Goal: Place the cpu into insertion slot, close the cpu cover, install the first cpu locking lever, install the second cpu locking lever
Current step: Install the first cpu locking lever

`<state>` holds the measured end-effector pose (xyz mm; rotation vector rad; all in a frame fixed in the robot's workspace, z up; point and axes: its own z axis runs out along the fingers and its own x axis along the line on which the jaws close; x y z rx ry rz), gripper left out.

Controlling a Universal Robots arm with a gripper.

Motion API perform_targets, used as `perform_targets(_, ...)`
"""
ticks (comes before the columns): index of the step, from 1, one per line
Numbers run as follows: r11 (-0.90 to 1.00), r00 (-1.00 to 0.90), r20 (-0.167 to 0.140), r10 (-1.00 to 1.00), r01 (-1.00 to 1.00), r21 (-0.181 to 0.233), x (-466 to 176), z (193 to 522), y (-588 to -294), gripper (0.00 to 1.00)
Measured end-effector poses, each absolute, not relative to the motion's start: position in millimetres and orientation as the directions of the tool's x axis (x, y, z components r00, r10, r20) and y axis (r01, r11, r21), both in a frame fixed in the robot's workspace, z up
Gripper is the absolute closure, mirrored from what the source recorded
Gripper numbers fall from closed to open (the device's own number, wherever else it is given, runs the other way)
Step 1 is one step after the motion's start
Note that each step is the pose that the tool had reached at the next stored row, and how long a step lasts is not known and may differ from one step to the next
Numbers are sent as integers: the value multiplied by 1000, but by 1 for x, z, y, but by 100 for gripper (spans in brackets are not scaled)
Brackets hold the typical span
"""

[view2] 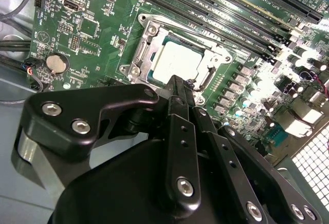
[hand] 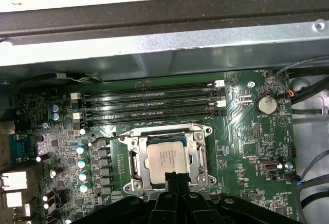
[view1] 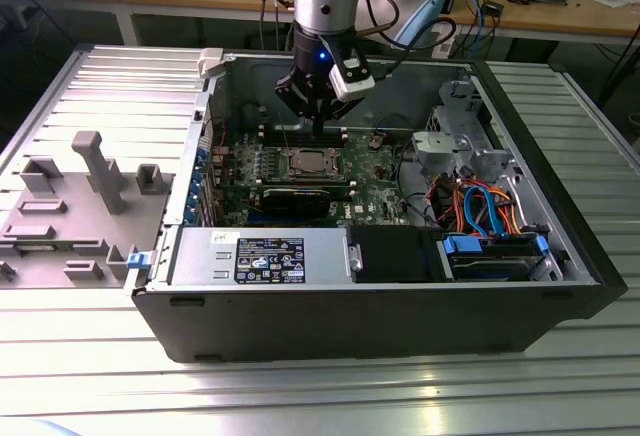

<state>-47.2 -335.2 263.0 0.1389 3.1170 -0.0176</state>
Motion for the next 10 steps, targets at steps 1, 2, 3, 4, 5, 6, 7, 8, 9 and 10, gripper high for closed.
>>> perform_targets(1, 996, -996, -22, 89, 89, -10, -47, 263, -335, 89)
perform_targets(2, 996, -996, -22, 89, 89, -10, -47, 263, -335, 89)
perform_targets(3, 996, -996, -22, 89, 89, -10, -47, 263, -335, 89)
perform_targets(4, 996, -996, -22, 88, 88, -10, -47, 263, -335, 89)
perform_targets(5, 996, -996, -22, 86, 87, -10, -47, 263, -335, 89)
perform_targets(6, 996, -996, -22, 84, 84, -10, -47, 263, -335, 89)
perform_targets(7, 997, -997, -22, 80, 80, -10, -47, 263, -335, 89)
perform_targets(8, 997, -997, -22, 75, 75, -10, -47, 263, -335, 89)
perform_targets(9, 998, -998, -22, 64, 64, -10, -47, 263, -335, 89)
perform_targets(10, 998, -998, -22, 55, 56, -10, -47, 263, -335, 89)
